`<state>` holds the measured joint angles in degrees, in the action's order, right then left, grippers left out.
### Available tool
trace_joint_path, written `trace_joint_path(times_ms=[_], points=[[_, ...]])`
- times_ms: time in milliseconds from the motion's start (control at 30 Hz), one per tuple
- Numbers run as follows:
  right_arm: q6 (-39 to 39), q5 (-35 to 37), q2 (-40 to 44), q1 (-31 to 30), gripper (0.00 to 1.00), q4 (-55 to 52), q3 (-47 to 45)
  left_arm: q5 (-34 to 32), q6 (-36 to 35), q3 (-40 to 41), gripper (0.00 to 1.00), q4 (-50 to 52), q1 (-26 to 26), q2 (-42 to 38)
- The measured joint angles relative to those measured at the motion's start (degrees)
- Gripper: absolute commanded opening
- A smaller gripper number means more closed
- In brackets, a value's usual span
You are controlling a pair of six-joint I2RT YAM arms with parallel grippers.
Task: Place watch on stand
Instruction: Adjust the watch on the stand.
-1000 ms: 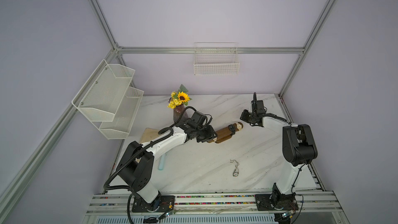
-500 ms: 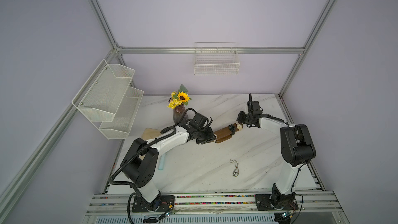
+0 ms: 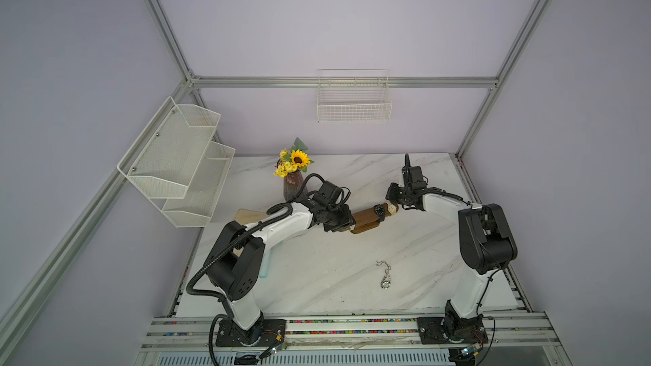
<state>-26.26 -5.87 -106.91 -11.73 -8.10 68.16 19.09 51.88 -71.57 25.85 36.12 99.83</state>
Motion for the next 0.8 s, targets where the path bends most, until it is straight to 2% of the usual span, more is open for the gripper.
trace_joint_path(times_ms=[800], points=[[0.15,1.05,0.20,-1.25,0.00,-0.04,-0.24,2.54,-1.03,-7.56,0.36,0.11,-0.31,6.10]])
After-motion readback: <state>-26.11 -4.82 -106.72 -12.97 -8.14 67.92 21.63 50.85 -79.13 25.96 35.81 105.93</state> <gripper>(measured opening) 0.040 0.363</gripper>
